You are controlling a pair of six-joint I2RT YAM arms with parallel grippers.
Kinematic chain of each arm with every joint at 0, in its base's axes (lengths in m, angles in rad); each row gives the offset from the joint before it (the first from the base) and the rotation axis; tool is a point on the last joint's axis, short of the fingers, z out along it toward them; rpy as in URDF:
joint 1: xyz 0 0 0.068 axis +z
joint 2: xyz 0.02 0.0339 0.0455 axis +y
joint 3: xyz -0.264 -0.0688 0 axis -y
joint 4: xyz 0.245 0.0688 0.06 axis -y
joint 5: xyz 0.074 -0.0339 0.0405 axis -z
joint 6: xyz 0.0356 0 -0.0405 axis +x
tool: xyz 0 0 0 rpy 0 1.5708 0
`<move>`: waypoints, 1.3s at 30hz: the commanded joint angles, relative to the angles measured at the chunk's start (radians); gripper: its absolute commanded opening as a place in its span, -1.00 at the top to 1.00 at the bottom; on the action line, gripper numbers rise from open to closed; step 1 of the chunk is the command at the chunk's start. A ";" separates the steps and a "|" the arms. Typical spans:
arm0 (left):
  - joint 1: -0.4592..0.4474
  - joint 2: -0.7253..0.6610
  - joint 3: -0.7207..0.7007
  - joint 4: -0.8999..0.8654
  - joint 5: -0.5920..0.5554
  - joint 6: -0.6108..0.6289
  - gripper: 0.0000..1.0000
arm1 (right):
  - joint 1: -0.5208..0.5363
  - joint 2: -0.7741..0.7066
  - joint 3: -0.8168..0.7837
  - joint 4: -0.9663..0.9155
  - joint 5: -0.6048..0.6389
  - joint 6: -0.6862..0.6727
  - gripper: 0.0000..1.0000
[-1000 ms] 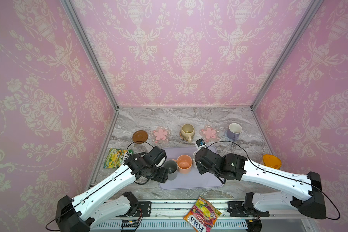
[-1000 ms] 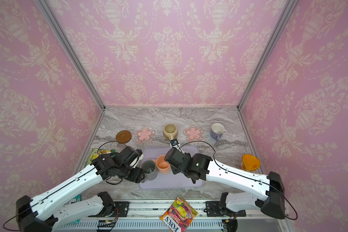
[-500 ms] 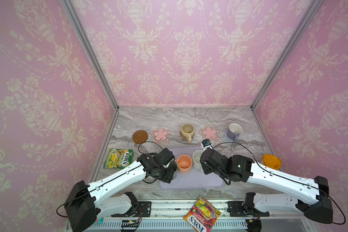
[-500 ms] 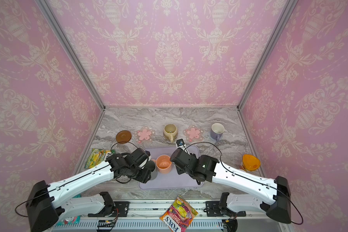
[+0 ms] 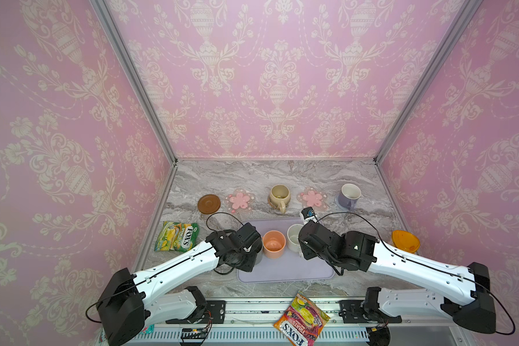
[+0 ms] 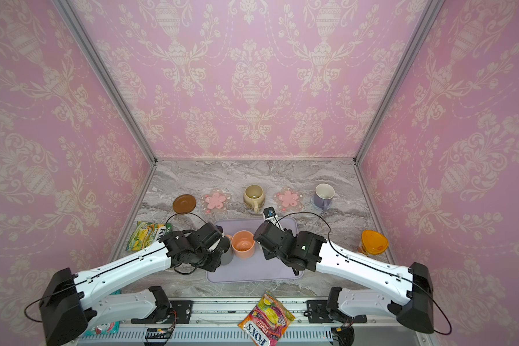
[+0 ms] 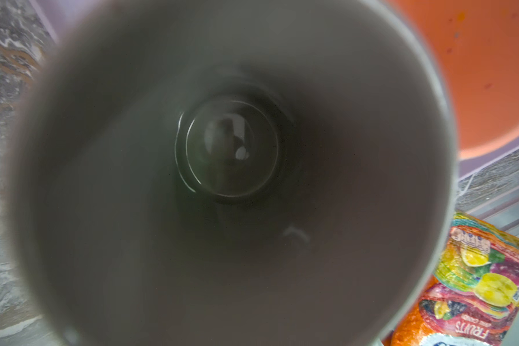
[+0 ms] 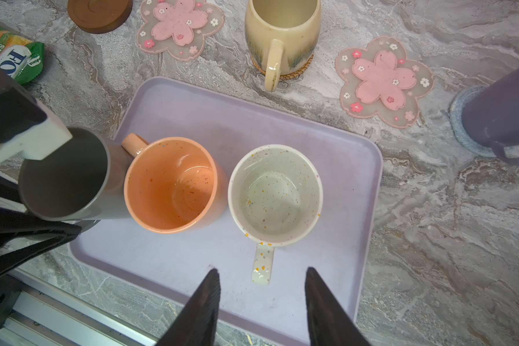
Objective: Place cups on coasters
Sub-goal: Pick up the cup from the tray.
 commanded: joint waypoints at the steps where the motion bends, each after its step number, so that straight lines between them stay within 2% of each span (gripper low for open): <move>1: -0.001 -0.025 -0.019 0.018 -0.050 -0.020 0.69 | -0.007 0.008 0.003 -0.009 0.008 0.012 0.04; 4: -0.001 -0.033 -0.028 0.021 -0.056 -0.035 1.00 | -0.008 0.011 0.002 -0.008 0.003 0.011 0.04; 11: -0.001 -0.042 -0.036 0.025 -0.040 -0.050 1.00 | -0.008 0.013 -0.014 0.010 -0.005 0.011 0.04; 32: -0.003 -0.074 -0.050 -0.061 -0.109 -0.060 1.00 | -0.009 0.010 -0.011 0.029 -0.011 0.009 0.04; 39: -0.003 -0.085 0.056 -0.163 -0.142 -0.043 1.00 | -0.009 0.025 0.016 0.024 -0.010 -0.011 0.03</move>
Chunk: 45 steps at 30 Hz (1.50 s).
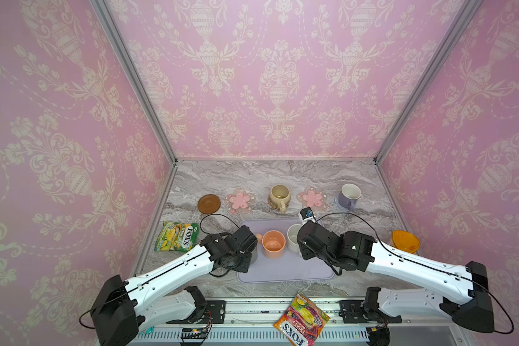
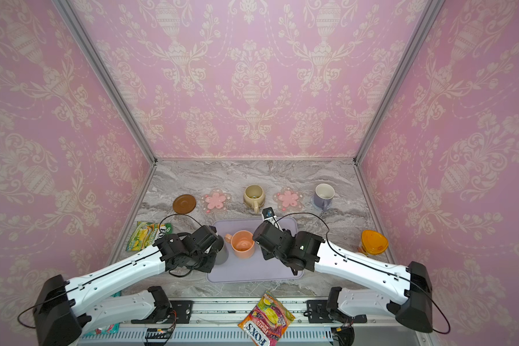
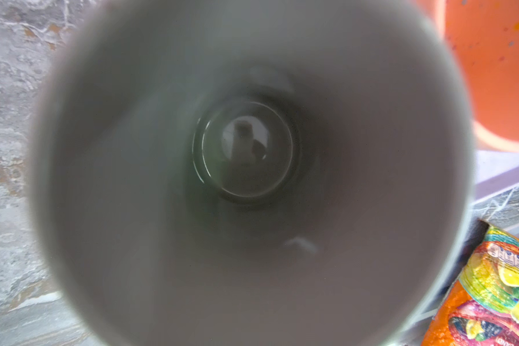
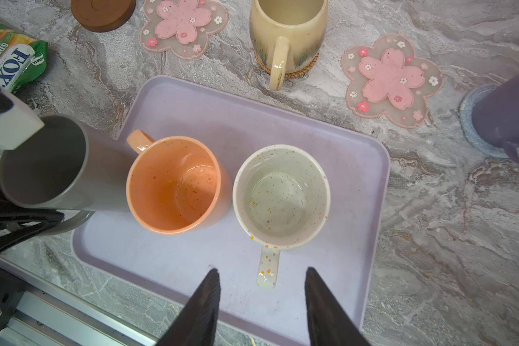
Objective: Place cups on coasters
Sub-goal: Pick up the cup from the tray.
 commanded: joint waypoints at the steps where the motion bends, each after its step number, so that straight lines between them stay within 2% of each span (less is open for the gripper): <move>1: -0.003 -0.020 0.078 -0.107 -0.064 0.006 1.00 | -0.009 0.016 0.027 -0.003 0.001 -0.011 0.03; 12: -0.003 -0.027 0.203 -0.230 -0.157 0.035 1.00 | -0.013 0.047 0.023 0.025 -0.003 -0.020 0.03; 18: -0.003 -0.014 0.243 -0.237 -0.186 0.041 1.00 | -0.013 0.080 0.051 0.010 0.003 -0.050 0.03; 27: 0.006 -0.017 0.278 -0.224 -0.232 0.056 1.00 | -0.021 0.050 0.037 0.010 0.036 -0.064 0.03; 33: 0.082 -0.011 0.278 -0.164 -0.196 0.082 1.00 | -0.035 0.017 0.016 0.007 0.046 -0.060 0.03; 38: 0.180 0.006 0.279 -0.103 -0.150 0.124 1.00 | -0.044 -0.008 0.008 -0.016 0.064 -0.048 0.03; 45: 0.277 0.088 0.329 -0.042 -0.113 0.208 1.00 | -0.051 -0.037 0.000 -0.046 0.086 -0.003 0.02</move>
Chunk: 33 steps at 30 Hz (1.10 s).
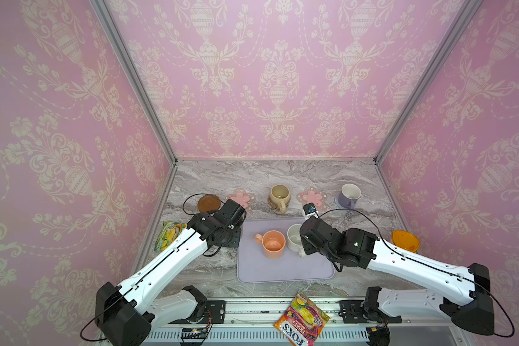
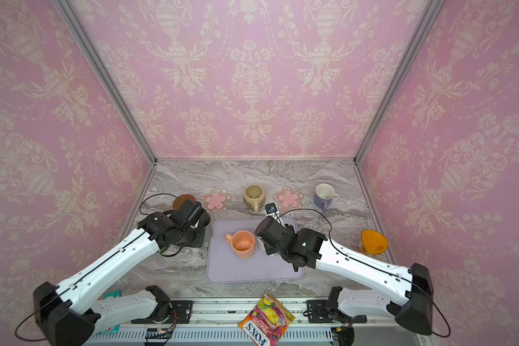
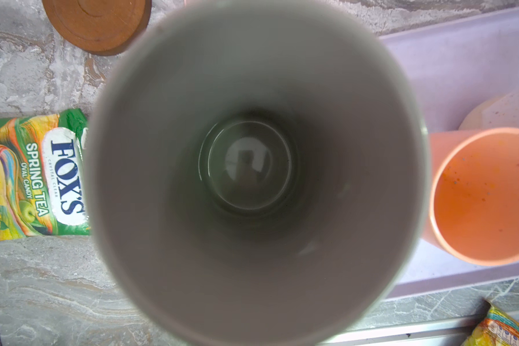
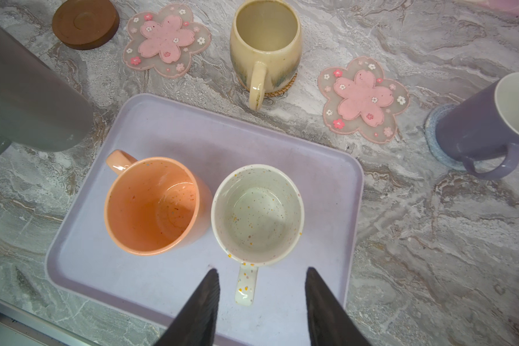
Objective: Place cups on coasters
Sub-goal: Pick up the cup from the tray, then place the cup on the coaster.
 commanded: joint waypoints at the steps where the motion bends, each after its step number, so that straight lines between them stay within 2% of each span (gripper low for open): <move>1: 0.028 0.027 0.059 0.102 0.017 0.077 1.00 | -0.006 -0.023 -0.011 -0.044 0.037 0.044 0.02; 5: 0.061 0.060 0.052 0.174 0.045 0.101 1.00 | -0.012 -0.023 -0.004 -0.068 0.048 0.052 0.02; 13: 0.188 0.162 0.091 0.247 0.123 0.167 1.00 | -0.026 -0.038 0.009 -0.096 0.086 0.056 0.00; 25: 0.315 0.249 0.169 0.302 0.172 0.208 1.00 | -0.063 -0.052 0.023 -0.106 0.100 0.050 -0.03; 33: 0.401 0.320 0.218 0.312 0.162 0.265 1.00 | -0.093 -0.043 0.036 -0.096 0.102 0.035 -0.06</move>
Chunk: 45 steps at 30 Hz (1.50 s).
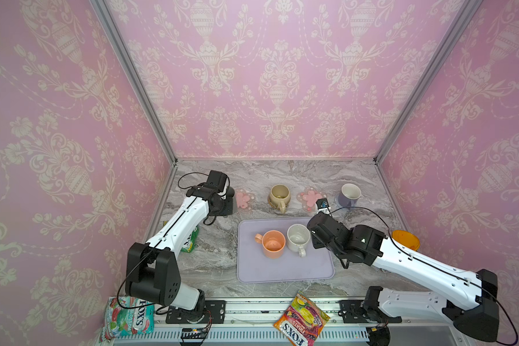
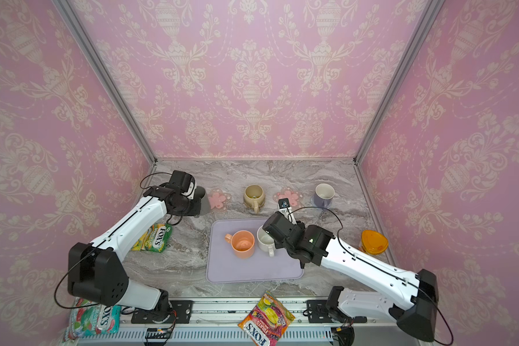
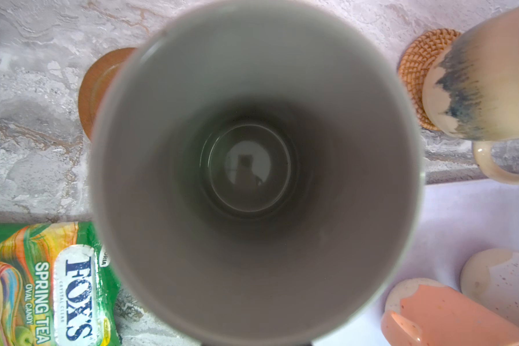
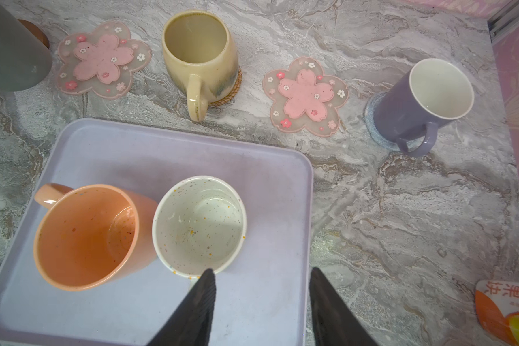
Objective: Place cups on coasters
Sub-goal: Place the cup on the coaster.
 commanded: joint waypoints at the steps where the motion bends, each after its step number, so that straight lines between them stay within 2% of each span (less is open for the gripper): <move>1: 0.038 0.008 0.054 0.070 0.008 0.054 1.00 | -0.015 -0.011 0.032 -0.019 0.021 -0.014 -0.06; 15: 0.153 0.113 0.134 0.120 0.031 0.059 1.00 | -0.077 0.088 0.110 0.001 -0.020 -0.100 -0.08; 24: 0.179 0.165 0.177 0.087 -0.002 0.080 1.00 | -0.099 0.144 0.120 0.028 -0.054 -0.116 -0.08; 33: 0.232 0.199 0.224 0.008 0.002 0.167 1.00 | -0.106 0.152 0.121 0.030 -0.064 -0.116 -0.08; 45: 0.264 0.242 0.224 0.026 0.021 0.263 1.00 | -0.108 0.151 0.120 0.034 -0.068 -0.106 -0.08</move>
